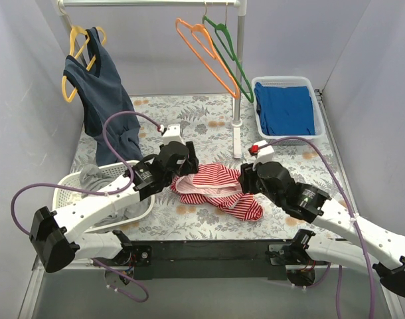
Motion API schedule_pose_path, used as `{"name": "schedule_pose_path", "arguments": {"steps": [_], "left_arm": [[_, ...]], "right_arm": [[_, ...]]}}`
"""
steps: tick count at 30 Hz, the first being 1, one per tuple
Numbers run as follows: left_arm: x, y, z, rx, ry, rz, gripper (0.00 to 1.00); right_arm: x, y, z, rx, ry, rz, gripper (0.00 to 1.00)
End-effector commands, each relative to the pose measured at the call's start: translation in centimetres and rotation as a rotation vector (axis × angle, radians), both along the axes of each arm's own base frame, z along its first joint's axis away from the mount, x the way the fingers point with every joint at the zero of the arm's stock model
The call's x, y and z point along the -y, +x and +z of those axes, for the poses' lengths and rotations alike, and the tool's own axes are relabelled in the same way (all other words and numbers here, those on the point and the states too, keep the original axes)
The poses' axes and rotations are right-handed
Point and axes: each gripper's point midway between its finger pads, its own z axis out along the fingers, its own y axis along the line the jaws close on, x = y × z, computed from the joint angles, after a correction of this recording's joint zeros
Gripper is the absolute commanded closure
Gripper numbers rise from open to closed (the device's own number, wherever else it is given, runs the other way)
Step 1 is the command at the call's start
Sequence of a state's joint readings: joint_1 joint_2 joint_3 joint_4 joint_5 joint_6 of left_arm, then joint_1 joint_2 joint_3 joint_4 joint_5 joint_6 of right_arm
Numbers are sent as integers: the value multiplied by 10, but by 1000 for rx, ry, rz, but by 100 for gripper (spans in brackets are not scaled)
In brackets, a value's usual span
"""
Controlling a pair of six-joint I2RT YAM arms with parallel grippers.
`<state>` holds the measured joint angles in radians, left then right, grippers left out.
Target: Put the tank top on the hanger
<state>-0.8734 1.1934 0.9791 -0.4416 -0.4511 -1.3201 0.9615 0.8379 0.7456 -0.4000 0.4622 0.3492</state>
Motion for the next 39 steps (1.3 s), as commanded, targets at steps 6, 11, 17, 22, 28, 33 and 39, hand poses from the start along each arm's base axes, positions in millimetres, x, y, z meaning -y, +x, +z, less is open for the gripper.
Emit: {"name": "schedule_pose_path", "arguments": {"steps": [6, 11, 17, 22, 28, 33, 39], "left_arm": [[14, 4, 111, 148, -179, -46, 26], [16, -2, 135, 185, -220, -87, 26], [15, -4, 148, 199, -226, -99, 25], [12, -5, 153, 200, -212, -100, 25], [4, -9, 154, 207, -198, -92, 25], [1, -9, 151, 208, -192, -86, 25], [1, -8, 150, 212, -181, -87, 25]], "right_arm": [[-41, 13, 170, 254, 135, 191, 34], [-62, 42, 249, 429, 72, 230, 34], [-74, 98, 295, 489, 67, 256, 33], [-67, 134, 317, 531, 99, 298, 39], [-60, 177, 315, 524, 102, 293, 41], [-65, 196, 302, 497, 101, 311, 43], [-68, 203, 301, 499, 112, 318, 44]]}}
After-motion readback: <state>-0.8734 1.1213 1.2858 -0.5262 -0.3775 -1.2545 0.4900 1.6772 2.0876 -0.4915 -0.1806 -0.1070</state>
